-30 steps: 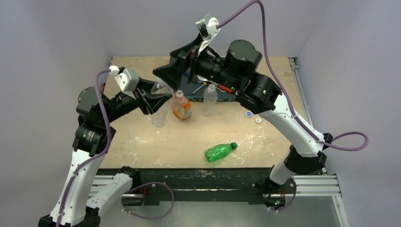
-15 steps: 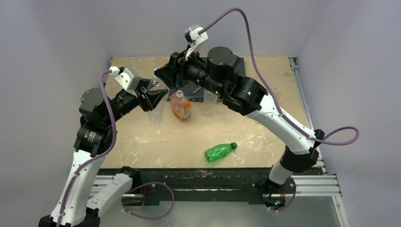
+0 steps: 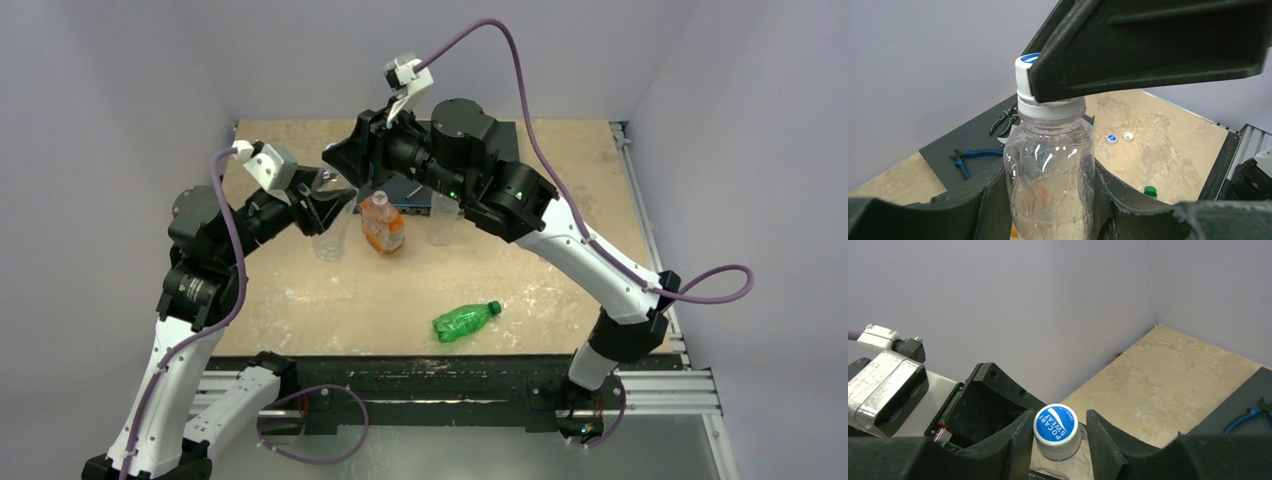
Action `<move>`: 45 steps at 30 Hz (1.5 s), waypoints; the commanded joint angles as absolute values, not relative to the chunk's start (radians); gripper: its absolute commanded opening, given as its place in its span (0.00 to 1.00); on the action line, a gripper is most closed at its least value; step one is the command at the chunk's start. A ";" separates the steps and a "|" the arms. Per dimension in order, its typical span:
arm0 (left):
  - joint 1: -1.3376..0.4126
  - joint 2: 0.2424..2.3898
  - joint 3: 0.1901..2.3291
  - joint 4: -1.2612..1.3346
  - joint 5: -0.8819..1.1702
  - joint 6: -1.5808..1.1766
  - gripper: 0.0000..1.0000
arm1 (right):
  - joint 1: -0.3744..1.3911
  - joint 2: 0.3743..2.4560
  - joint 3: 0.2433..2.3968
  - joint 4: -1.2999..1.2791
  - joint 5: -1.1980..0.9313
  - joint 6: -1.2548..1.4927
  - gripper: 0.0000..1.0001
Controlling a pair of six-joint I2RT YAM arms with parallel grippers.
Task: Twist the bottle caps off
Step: Unscrew the bottle cap from the plastic bottle.
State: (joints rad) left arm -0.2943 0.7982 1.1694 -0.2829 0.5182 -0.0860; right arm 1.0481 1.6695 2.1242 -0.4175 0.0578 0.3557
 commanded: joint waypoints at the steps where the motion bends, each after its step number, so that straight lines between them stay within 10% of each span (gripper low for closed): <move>1: -0.288 0.793 1.186 -0.277 0.533 -0.096 0.00 | 1.049 1.687 2.161 -0.373 0.012 0.381 0.39; 12: -0.288 0.790 1.188 -0.199 0.762 -0.213 0.00 | 1.038 1.612 2.105 -0.319 -0.111 0.285 0.05; 29: -0.288 0.816 1.178 0.160 1.136 -0.648 0.00 | 0.901 1.437 1.933 -0.069 -0.883 0.305 0.00; 33: -0.288 0.822 1.189 0.135 1.157 -0.634 0.00 | 0.866 1.430 1.945 -0.129 -0.836 0.275 0.13; 37: -0.288 0.823 1.216 -0.081 1.059 -0.438 0.00 | 0.862 1.427 1.975 -0.223 -0.527 0.271 0.95; 45: -0.288 0.803 1.198 -0.190 0.748 -0.171 0.00 | 0.980 1.516 2.035 -0.324 -0.062 0.299 0.99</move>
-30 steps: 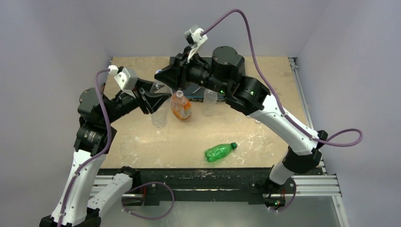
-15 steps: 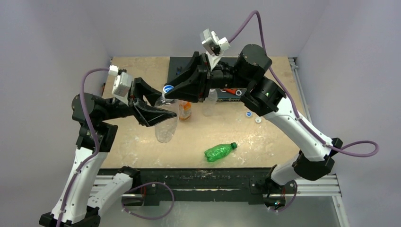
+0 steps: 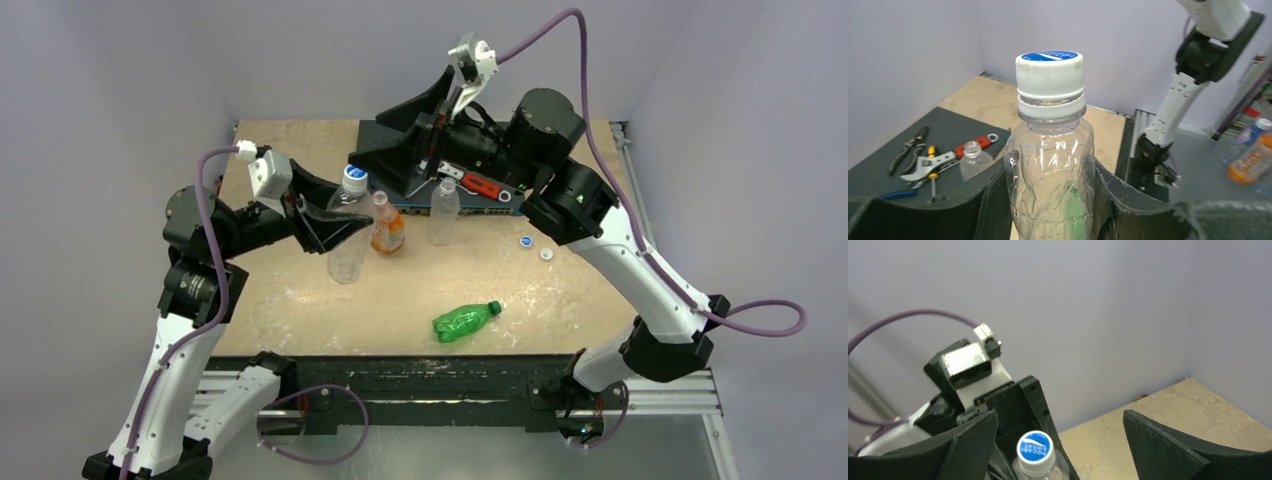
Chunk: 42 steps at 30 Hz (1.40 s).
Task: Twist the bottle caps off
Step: Unscrew the bottle cap from the plastic bottle.
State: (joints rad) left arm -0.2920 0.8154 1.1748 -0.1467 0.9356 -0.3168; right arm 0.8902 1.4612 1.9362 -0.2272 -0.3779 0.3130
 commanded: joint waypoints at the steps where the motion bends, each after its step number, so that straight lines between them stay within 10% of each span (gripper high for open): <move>1: -0.288 0.803 1.198 -0.191 0.719 -0.157 0.00 | 1.015 1.545 2.077 -0.368 -0.002 0.273 0.99; 23: -0.288 0.811 1.194 -0.209 0.622 -0.123 0.00 | 1.075 1.662 2.176 -0.398 0.141 0.302 0.55; 32: -0.288 0.810 1.194 -0.211 0.607 -0.123 0.00 | 1.074 1.679 2.175 -0.402 0.088 0.337 0.54; 42: -0.288 0.792 1.186 -0.237 0.614 -0.104 0.00 | 1.074 1.668 2.183 -0.382 0.067 0.329 0.13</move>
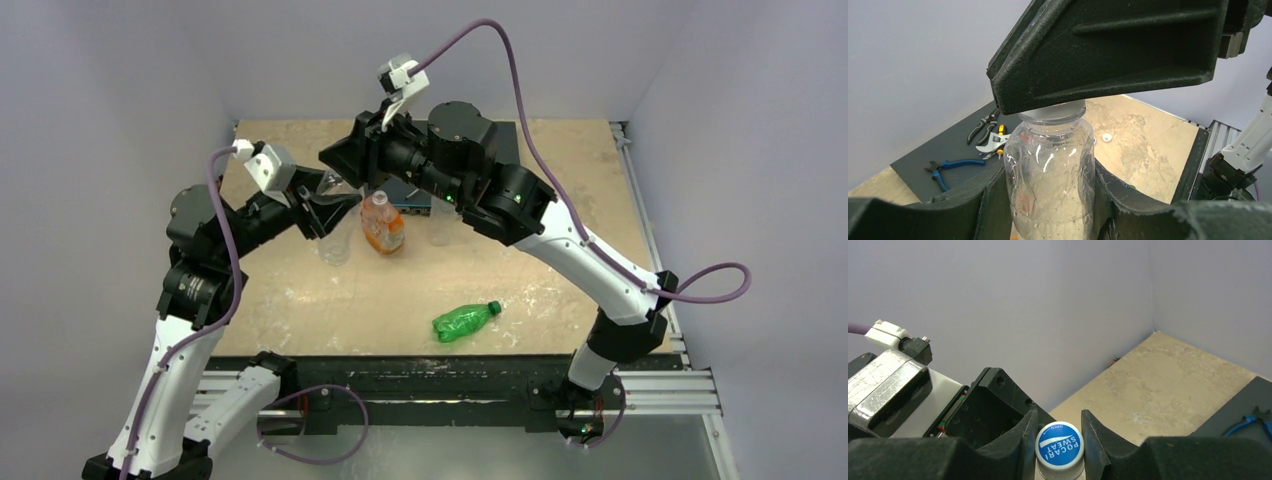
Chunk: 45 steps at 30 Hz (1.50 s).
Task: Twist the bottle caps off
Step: Unscrew the bottle cap from the plastic bottle.
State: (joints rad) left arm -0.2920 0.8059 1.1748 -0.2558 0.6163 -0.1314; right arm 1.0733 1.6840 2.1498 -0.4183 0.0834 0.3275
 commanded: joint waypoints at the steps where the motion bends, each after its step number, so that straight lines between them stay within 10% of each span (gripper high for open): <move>1: -0.288 0.790 1.186 -0.238 0.617 -0.107 0.00 | 1.074 1.670 2.192 -0.393 0.067 0.322 0.11; 24: -0.288 0.825 1.241 -0.086 1.251 -0.413 0.00 | 0.917 1.413 1.949 -0.136 -0.878 0.240 0.00; 26: -0.288 0.828 1.250 -0.115 1.243 -0.379 0.00 | 0.911 1.395 1.935 -0.158 -0.831 0.208 0.07; 30: -0.288 0.821 1.267 -0.267 1.073 -0.172 0.00 | 0.911 1.389 1.943 -0.228 -0.593 0.171 0.67; 33: -0.288 0.796 1.224 -0.294 0.901 -0.058 0.00 | 0.912 1.418 1.985 -0.268 -0.397 0.204 0.84; 45: -0.288 0.781 1.176 -0.247 0.670 -0.005 0.00 | 1.032 1.601 2.177 -0.463 0.039 0.242 0.89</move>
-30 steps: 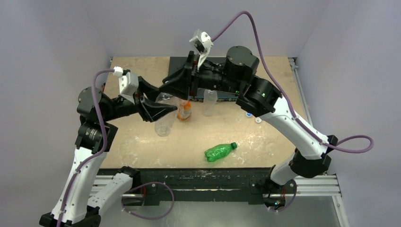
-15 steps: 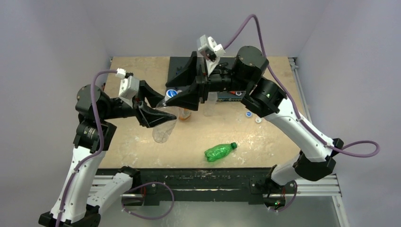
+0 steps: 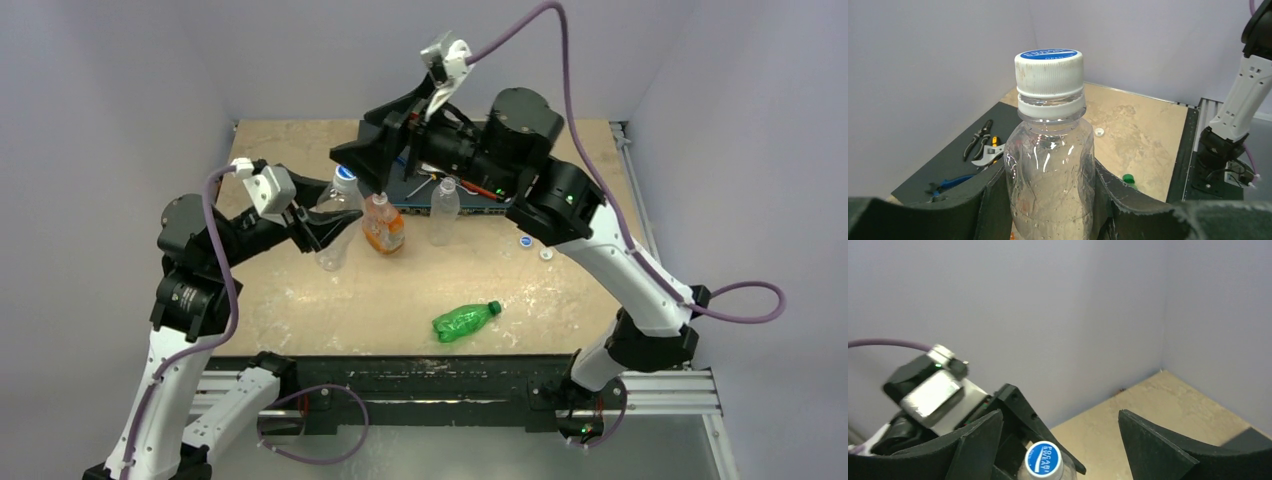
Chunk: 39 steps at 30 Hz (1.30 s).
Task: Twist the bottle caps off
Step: Unscrew the bottle cap from the plastic bottle.
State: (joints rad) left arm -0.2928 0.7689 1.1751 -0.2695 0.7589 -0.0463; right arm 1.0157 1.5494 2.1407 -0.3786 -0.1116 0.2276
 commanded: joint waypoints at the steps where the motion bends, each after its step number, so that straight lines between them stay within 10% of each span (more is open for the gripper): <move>1: -0.288 0.780 1.176 -0.249 0.670 -0.005 0.00 | 1.036 1.602 2.172 -0.452 0.049 0.246 0.89; 10: -0.288 0.780 1.127 -0.157 0.720 -0.027 0.00 | 0.953 1.696 2.422 -0.456 0.061 0.036 0.99; 18: -0.288 0.779 1.068 -0.140 0.657 -0.009 0.00 | 0.787 1.586 1.976 -0.123 0.119 0.316 0.99; 29: -0.288 0.753 1.065 -0.277 0.746 0.094 0.00 | 0.863 1.099 1.371 -0.384 0.188 0.644 0.99; 39: -0.288 0.777 1.028 -0.263 0.835 0.060 0.00 | 0.900 1.210 1.645 -0.354 0.211 0.381 0.99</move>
State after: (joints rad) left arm -0.2920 0.7559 1.0359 -0.2947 0.7841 0.0650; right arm 0.8921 1.1206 1.5192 -0.4423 0.1757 0.5102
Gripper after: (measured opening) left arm 0.451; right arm 0.987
